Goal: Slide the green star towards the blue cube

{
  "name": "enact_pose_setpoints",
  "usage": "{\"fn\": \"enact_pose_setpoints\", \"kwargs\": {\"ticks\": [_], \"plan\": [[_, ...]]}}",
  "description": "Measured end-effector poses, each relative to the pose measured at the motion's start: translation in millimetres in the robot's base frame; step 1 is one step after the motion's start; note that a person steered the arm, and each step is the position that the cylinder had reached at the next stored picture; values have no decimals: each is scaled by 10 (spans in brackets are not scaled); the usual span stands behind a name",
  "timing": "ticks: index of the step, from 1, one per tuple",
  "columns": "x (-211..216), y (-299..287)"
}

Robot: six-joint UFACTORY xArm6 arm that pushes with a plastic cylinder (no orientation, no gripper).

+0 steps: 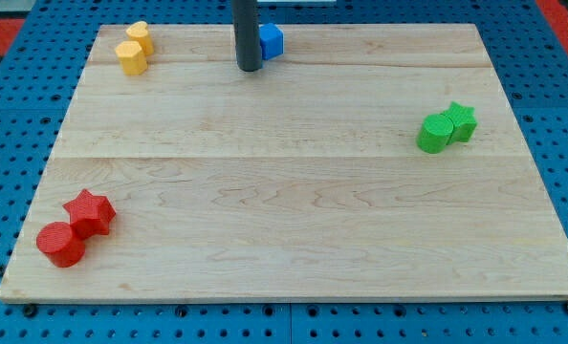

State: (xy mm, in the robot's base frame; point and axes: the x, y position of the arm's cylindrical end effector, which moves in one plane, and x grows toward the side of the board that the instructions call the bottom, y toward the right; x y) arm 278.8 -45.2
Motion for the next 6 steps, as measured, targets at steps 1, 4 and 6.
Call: {"fn": "enact_pose_setpoints", "kwargs": {"ticks": [1,4,6], "plan": [[-62,21],[227,154],[1510,1278]]}}
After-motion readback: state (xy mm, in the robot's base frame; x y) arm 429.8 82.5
